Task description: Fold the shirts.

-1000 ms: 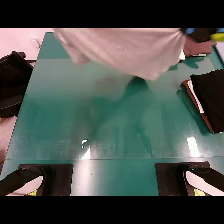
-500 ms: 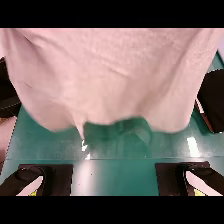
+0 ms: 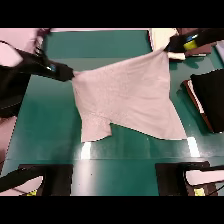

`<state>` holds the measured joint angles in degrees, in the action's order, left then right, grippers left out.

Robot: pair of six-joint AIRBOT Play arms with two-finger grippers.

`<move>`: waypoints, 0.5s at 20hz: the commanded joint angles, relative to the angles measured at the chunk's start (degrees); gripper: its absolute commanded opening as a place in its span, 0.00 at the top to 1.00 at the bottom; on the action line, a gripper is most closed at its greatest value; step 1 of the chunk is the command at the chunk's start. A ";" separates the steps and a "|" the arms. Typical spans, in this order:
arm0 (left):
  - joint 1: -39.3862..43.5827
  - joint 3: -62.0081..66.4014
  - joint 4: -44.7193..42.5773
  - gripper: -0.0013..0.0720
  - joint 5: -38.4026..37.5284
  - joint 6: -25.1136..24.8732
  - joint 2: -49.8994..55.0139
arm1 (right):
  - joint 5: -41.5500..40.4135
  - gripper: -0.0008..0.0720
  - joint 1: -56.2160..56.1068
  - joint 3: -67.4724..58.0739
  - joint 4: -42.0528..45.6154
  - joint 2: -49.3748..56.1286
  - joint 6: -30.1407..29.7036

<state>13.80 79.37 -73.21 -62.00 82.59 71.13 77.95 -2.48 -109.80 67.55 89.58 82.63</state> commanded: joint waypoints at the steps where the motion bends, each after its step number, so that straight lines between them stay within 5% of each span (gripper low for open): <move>1: -0.13 -3.34 -4.59 0.95 10.45 0.37 8.94 | -2.21 0.97 -0.04 -0.11 -0.55 9.33 0.83; 2: -0.57 -3.19 -4.52 0.95 13.11 2.29 10.23 | -2.95 0.95 -0.04 -0.11 -0.59 10.47 0.90; 3: -1.44 -2.95 -4.46 0.84 15.32 4.31 10.97 | -3.17 0.66 -0.04 -0.11 -0.52 11.13 0.92; 4: -2.60 -2.95 -4.28 0.50 16.70 6.51 10.99 | -3.19 0.41 0.09 -0.11 -0.57 11.34 0.96; 5: -4.24 -2.34 -4.07 0.38 16.06 8.17 10.99 | -2.75 0.42 0.55 -0.11 -0.59 11.19 0.96; 10: -14.69 -1.73 -2.78 0.38 -0.90 6.03 10.10 | 3.96 0.43 1.84 1.40 -1.99 6.91 -0.39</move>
<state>4.08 77.89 -76.99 -55.16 89.30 81.08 78.46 -1.19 -109.38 66.89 98.13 83.35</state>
